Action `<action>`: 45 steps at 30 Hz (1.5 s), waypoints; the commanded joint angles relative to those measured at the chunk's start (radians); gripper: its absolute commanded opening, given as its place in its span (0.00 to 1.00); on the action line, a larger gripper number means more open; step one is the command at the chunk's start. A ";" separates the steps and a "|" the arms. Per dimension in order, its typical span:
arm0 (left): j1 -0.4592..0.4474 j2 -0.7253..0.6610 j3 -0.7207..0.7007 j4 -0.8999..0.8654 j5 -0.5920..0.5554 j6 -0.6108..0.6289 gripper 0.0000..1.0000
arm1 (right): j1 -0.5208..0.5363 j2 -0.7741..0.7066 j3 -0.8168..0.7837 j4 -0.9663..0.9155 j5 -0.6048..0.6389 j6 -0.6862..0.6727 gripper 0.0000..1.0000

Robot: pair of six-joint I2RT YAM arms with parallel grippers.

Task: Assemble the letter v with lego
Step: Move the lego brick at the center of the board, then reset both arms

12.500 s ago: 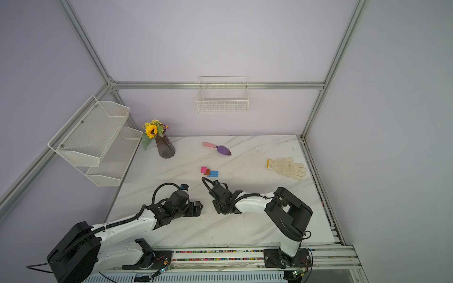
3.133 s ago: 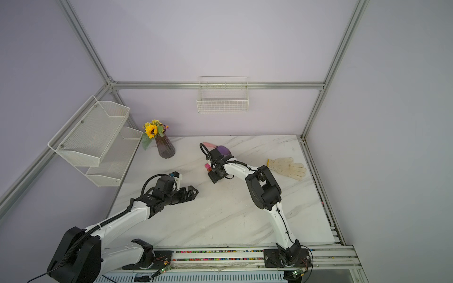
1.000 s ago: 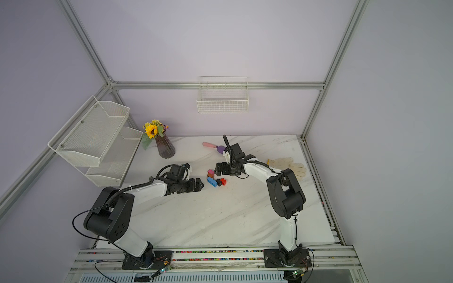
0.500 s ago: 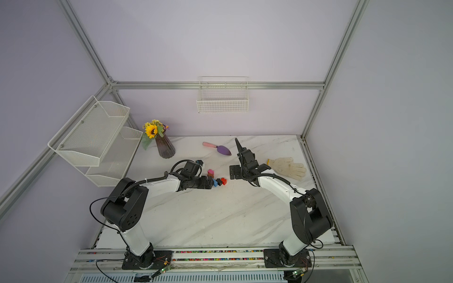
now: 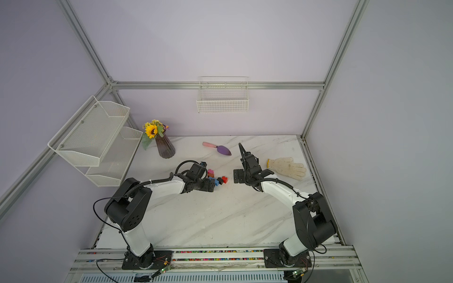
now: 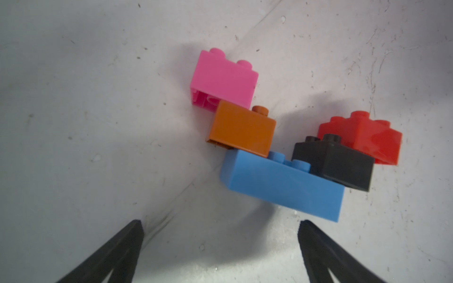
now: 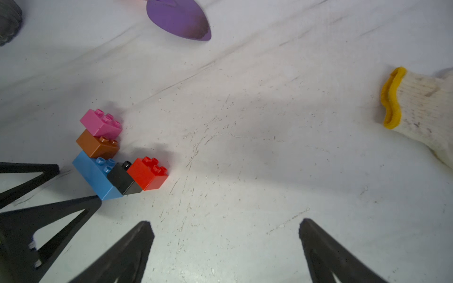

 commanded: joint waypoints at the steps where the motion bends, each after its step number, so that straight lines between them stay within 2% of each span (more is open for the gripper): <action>1: 0.000 0.079 0.011 -0.106 0.021 -0.023 1.00 | -0.021 -0.051 -0.033 0.030 0.113 0.007 0.97; 5: 0.000 0.126 0.073 -0.115 0.034 -0.020 1.00 | -0.060 -0.109 -0.090 0.075 0.174 -0.012 0.97; 10: -0.002 0.168 0.120 -0.119 0.061 -0.024 1.00 | -0.100 -0.226 -0.197 0.198 0.180 -0.090 0.97; 13: -0.003 0.182 0.143 -0.124 0.065 -0.027 1.00 | -0.160 -0.255 -0.256 0.292 0.074 -0.171 0.97; 15: -0.008 0.164 0.135 -0.117 0.059 -0.033 1.00 | -0.198 -0.247 -0.277 0.329 0.069 -0.180 0.97; 19: -0.010 0.045 0.063 -0.051 0.079 -0.035 1.00 | -0.336 -0.249 -0.324 0.430 -0.028 -0.142 0.97; 22: -0.005 -0.109 -0.035 0.032 0.058 -0.031 1.00 | -0.372 -0.307 -0.431 0.609 0.132 -0.066 0.97; 24: 0.014 -0.202 -0.085 0.072 0.041 -0.022 1.00 | -0.388 -0.316 -0.481 0.718 0.154 -0.087 0.97; 27: 0.078 -0.304 -0.121 0.074 0.002 -0.011 1.00 | -0.399 -0.215 -0.475 0.785 0.148 -0.154 0.97; 30: 0.141 -0.386 -0.154 0.095 -0.087 0.029 1.00 | -0.399 -0.130 -0.546 0.965 0.132 -0.168 0.97; 33: 0.206 -0.450 -0.183 0.132 -0.185 0.090 1.00 | -0.403 -0.038 -0.623 1.165 0.053 -0.210 0.97; 36: 0.242 -0.458 -0.192 0.131 -0.367 0.098 1.00 | -0.404 -0.003 -0.598 1.177 0.059 -0.211 0.97; 43: 0.279 -0.438 -0.299 0.331 -0.576 0.205 1.00 | -0.417 0.102 -0.530 1.206 0.074 -0.222 0.97; 45: 0.287 -0.436 -0.338 0.412 -0.615 0.220 1.00 | -0.434 0.176 -0.546 1.317 0.067 -0.200 0.97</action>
